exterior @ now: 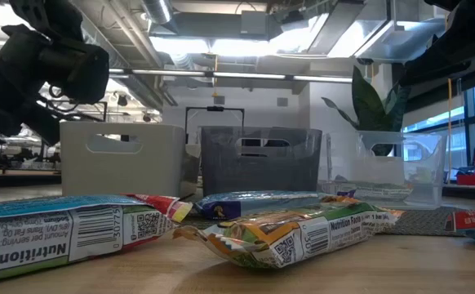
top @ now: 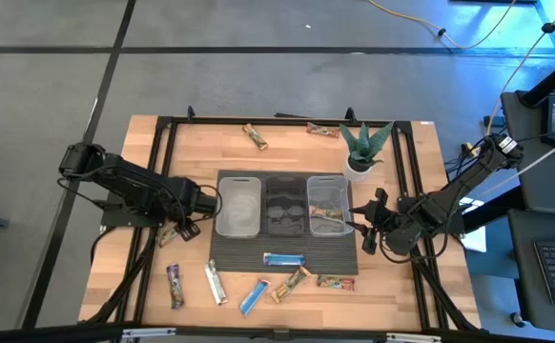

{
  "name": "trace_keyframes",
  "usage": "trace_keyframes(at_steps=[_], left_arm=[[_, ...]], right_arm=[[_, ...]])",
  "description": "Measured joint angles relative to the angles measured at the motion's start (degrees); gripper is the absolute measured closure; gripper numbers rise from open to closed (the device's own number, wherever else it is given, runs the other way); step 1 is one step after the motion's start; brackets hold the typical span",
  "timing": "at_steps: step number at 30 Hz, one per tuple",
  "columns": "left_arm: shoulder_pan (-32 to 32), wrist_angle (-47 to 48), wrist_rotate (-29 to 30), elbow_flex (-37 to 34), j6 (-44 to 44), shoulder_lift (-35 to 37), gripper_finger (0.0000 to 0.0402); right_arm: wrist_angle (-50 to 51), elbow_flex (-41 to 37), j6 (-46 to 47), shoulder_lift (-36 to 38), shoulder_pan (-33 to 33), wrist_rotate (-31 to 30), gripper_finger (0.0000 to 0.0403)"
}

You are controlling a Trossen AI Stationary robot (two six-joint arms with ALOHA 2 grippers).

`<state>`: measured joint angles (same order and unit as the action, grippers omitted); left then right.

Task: Pick and place Granola Bars by type
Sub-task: Put the red granola bar into the gray bin

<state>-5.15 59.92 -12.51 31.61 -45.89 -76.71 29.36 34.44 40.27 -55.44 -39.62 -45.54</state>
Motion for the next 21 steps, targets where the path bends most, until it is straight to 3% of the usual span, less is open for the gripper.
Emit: trace_keyframes(at_steps=[17,21], left_arm=[[0.0,-4.1,-6.4,-0.4,-1.4,-0.2,0.0229],[0.0,-8.9,-7.3,-0.4,-1.6,-0.1,0.0229]], right_arm=[[0.0,0.0,-0.2,0.0,0.0,0.0,0.0225],[0.0,0.0,-0.2,0.0,0.0,0.0,0.0225]])
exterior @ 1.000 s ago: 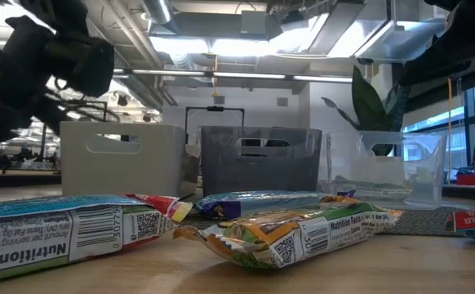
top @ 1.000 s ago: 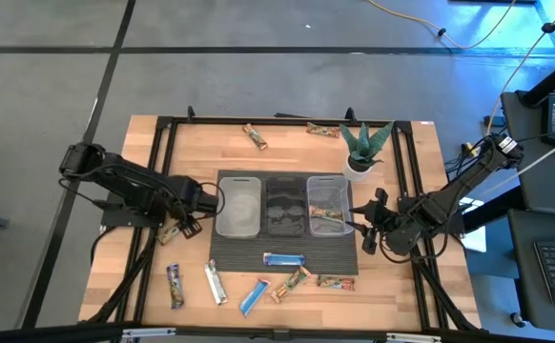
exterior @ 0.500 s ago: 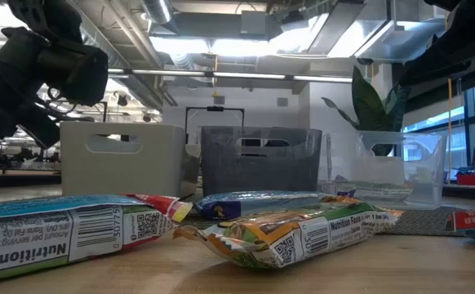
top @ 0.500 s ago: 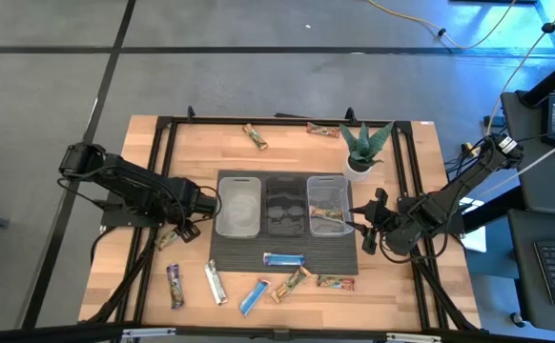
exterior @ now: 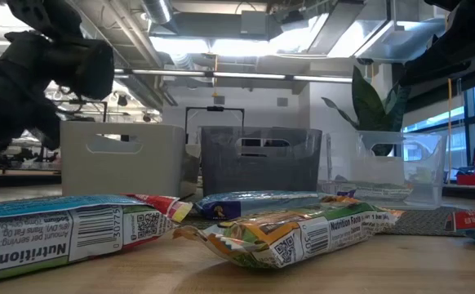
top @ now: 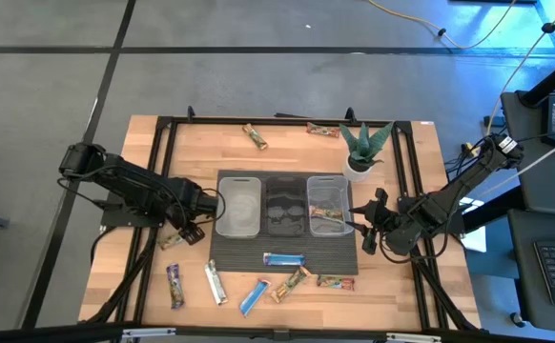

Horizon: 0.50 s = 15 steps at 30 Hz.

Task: Pick and place Granola Bars by type
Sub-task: Put the red granola bar into the gray bin

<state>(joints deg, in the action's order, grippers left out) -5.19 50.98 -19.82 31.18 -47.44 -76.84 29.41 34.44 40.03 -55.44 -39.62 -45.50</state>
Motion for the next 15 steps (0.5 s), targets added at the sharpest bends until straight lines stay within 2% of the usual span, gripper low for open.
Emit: trace_keyframes(at_steps=[5,15], left_arm=[[0.0,-9.9,0.1,0.1,0.1,0.0,0.0229],[0.0,-10.3,0.8,0.1,5.1,0.1,0.0229]], right_arm=[[0.0,0.0,0.0,0.0,0.0,0.0,0.0225],[0.0,0.0,0.0,0.0,0.0,0.0,0.0225]])
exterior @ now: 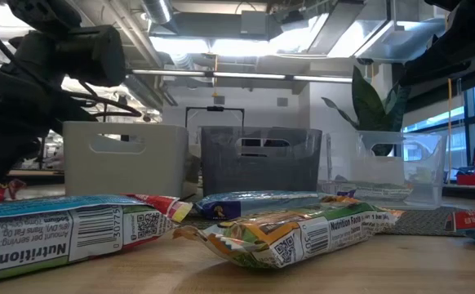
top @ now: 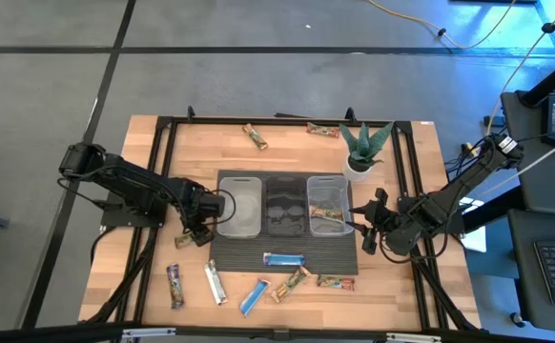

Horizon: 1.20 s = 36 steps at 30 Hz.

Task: Pick and place Granola Bars by type
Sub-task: Put the red granola bar into the gray bin

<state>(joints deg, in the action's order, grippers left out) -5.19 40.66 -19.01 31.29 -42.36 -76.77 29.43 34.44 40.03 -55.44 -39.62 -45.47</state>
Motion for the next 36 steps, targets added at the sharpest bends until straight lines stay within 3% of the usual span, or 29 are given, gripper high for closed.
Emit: trace_keyframes(at_steps=[13,24,36], left_arm=[[-2.8,0.7,0.1,0.0,1.1,0.0,0.0230],[-4.9,0.9,0.0,0.0,0.1,0.0,0.0277],[-4.9,2.8,0.7,0.8,0.1,0.1,0.0292]], right_arm=[[0.0,0.0,0.0,0.0,0.0,0.0,0.0225],[0.0,0.0,0.0,0.0,0.0,0.0,0.0225],[0.0,0.0,0.0,0.0,0.0,0.0,0.0225]])
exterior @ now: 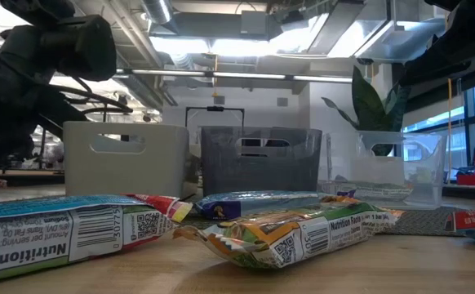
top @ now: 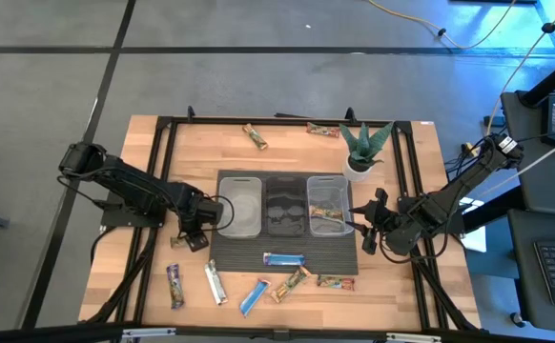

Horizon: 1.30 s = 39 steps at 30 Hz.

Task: Pick and place Granola Bars by type
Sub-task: Put the red granola bar into the gray bin

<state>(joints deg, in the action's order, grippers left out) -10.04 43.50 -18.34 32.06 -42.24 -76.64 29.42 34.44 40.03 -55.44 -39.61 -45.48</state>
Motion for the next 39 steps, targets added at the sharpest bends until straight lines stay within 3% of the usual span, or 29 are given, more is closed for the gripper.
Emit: trace_keyframes(at_steps=[27,39], left_arm=[[0.0,3.7,0.3,1.8,1.5,0.2,0.0345],[0.0,4.4,3.6,1.8,-1.2,8.5,0.0346]], right_arm=[[0.0,0.0,-0.1,0.0,0.0,0.0,0.0225],[0.1,0.0,-0.3,0.0,0.0,0.0,0.0225]])
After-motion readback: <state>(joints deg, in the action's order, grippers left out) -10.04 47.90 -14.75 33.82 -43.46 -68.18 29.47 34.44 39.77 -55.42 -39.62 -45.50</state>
